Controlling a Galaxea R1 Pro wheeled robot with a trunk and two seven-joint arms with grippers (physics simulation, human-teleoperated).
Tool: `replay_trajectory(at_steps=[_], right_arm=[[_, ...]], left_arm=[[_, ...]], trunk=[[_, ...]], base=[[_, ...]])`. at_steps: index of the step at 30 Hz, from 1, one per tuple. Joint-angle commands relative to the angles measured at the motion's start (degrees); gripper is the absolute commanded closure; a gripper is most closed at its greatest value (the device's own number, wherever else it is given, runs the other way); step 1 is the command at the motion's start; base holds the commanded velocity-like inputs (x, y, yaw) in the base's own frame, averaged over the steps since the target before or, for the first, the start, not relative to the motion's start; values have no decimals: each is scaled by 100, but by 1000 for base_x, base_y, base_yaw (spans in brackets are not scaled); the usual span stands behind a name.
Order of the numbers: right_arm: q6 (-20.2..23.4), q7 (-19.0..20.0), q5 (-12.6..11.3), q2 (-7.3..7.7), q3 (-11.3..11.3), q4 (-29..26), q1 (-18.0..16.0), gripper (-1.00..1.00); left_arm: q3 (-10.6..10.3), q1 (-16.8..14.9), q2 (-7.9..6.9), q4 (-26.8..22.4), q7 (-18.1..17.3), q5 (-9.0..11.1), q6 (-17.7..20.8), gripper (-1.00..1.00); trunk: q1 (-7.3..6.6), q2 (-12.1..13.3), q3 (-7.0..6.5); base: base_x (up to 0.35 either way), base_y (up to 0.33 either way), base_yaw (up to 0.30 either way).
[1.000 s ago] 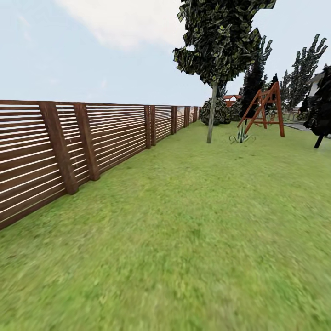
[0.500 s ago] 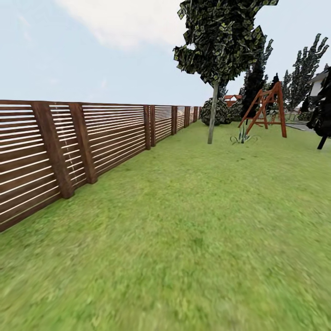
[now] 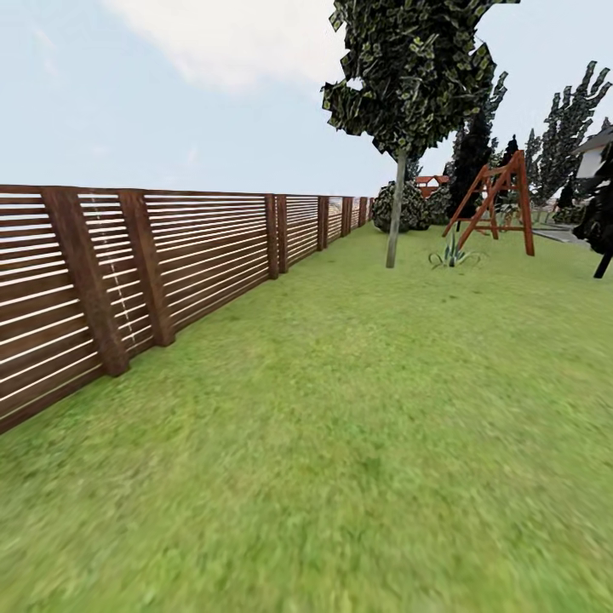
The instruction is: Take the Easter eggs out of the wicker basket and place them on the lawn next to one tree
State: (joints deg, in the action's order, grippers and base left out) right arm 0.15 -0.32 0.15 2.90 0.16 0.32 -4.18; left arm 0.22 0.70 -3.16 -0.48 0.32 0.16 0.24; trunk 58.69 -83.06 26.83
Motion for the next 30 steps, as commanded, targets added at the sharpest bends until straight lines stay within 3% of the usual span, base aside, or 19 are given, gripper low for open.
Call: replay_trajectory(at_steps=[1, 30], right_arm=[[2, -3, 2, 0, 2, 3, -4, -100], [28, -3, -6, 0, 2, 12, -4, -100]], left_arm=[[1, 1, 0, -5, 3, 2, 2, -100], [4, 1, 9, -5, 3, 2, 2, -100]], trunk=[[3, -2, 4], [3, -2, 4]], base=[[330, 0, 0], [330, 0, 0]])
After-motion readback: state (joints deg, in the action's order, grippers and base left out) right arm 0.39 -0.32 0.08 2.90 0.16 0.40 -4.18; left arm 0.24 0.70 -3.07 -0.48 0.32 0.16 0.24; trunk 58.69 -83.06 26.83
